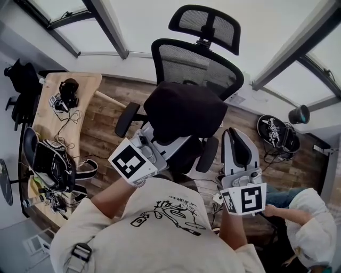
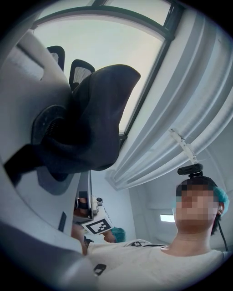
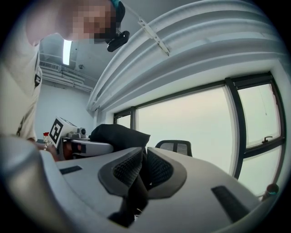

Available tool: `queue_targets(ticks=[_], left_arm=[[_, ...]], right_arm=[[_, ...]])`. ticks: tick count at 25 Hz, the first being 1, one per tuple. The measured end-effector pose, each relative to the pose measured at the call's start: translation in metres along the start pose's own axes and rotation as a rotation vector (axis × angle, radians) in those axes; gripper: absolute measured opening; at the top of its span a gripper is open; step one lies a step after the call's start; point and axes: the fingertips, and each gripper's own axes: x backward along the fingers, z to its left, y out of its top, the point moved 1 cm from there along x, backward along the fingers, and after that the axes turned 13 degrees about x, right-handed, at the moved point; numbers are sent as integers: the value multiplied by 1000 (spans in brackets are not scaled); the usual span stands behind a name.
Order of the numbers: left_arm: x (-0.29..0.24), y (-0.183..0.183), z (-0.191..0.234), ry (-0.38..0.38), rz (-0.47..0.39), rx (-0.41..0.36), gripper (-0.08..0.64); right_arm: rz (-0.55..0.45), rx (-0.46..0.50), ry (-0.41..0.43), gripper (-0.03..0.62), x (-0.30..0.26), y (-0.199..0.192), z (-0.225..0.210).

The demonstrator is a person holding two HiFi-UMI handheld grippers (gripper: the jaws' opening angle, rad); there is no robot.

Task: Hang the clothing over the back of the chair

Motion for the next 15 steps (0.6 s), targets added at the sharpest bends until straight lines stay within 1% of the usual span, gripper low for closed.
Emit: queue_targets(ticks=[3, 5, 6, 7, 9, 12, 15], left_arm=[[-5, 2, 13, -14, 6, -1, 51], [-8, 5, 21, -18, 8, -6, 52], [-9, 6, 26, -20, 10, -10, 51], [-12, 8, 30, -24, 12, -13, 51], [-19, 12, 40, -42, 19, -19, 52], [-32, 14, 53, -84, 51, -37, 55], [-47, 15, 65, -128, 82, -55, 60]], right_arm=[[-7, 4, 9, 9, -13, 1, 0], [-11, 2, 38, 15, -22, 1, 2], [-13, -2, 62, 42, -27, 0, 4], [-14, -5, 87, 100, -33, -1, 4], [-22, -13, 133, 170, -45, -4, 3], [-50, -66, 182, 217, -65, -9, -6], [-69, -129, 231, 230, -89, -20, -19]])
